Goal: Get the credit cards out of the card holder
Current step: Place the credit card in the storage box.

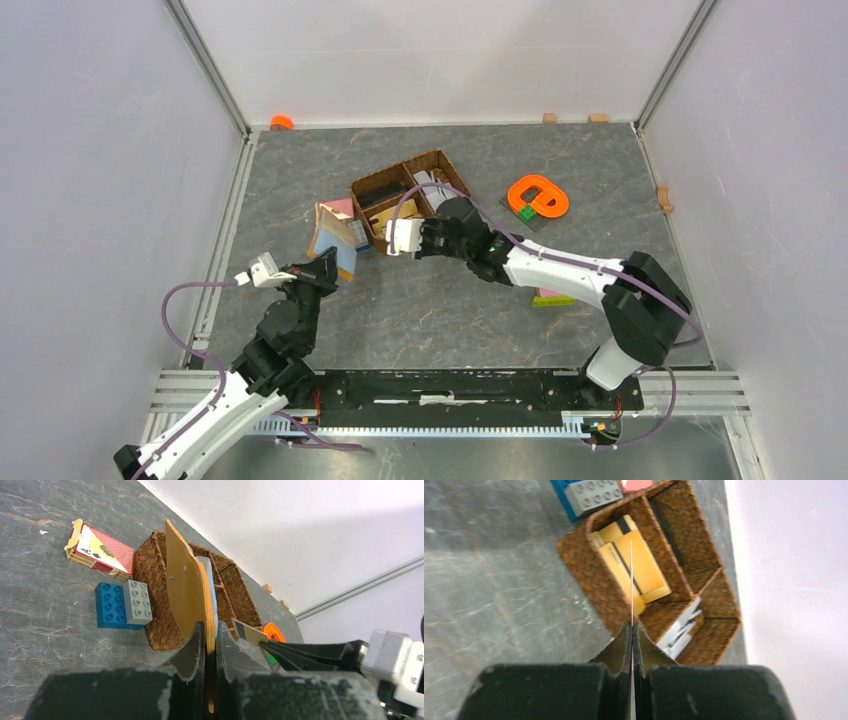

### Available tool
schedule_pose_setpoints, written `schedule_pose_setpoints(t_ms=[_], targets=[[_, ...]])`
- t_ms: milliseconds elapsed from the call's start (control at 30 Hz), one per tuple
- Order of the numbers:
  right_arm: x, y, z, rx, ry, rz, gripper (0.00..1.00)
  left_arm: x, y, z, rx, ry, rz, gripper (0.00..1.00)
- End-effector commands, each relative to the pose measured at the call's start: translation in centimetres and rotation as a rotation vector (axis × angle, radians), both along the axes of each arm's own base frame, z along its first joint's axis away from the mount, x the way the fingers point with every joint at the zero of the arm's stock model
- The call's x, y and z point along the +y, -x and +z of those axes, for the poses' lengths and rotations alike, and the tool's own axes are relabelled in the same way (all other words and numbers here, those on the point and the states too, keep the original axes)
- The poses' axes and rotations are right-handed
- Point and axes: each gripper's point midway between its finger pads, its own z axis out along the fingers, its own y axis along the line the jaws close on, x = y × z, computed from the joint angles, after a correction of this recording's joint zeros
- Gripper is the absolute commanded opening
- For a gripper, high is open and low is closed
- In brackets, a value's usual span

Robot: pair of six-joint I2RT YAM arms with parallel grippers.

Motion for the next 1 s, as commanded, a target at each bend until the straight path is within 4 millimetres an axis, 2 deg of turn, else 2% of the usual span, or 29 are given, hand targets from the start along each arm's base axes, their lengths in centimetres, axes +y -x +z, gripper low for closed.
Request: schedule_pose_setpoints(t_ms=[0, 133, 300, 433, 500, 567, 667, 733, 967], targets=[[0.8, -3.7, 2.7, -0.227, 0.101, -0.017, 0.0, 0.7, -0.1, 0.9, -0.029, 0.078, 0.045, 0.02], [1.7, -4.9, 2.2, -0.295, 0.158, 0.017, 0.0, 0.5, -0.1, 1.0, -0.024, 0.074, 0.036, 0.02], [2.4, -6.9, 0.0, -0.334, 0.295, 0.036, 0.0, 0.5, -0.1, 1.0, -0.023, 0.073, 0.037, 0.02], [3.2, -7.6, 0.2, -0.396, 0.286, 0.046, 0.0, 0.5, -0.1, 0.9, -0.023, 0.075, 0.037, 0.02], [3.6, -7.9, -0.5, -0.392, 0.316, 0.061, 0.01, 0.4, -0.2, 0.8, -0.019, 0.072, 0.036, 0.02], [3.8, -8.3, -0.9, -0.392, 0.333, 0.061, 0.1, 0.3, -0.2, 0.8, -0.016, 0.068, 0.034, 0.02], [4.0, -8.0, -0.5, -0.409, 0.297, 0.064, 0.13, 0.2, -0.2, 0.8, -0.015, 0.069, 0.032, 0.02], [4.1, -7.7, 0.2, -0.416, 0.25, 0.061, 0.18, 0.2, -0.2, 0.9, -0.016, 0.071, 0.029, 0.02], [3.2, -6.2, 3.9, -0.458, 0.09, -0.005, 0.49, 0.0, -0.3, 0.8, -0.013, 0.066, 0.023, 0.02]])
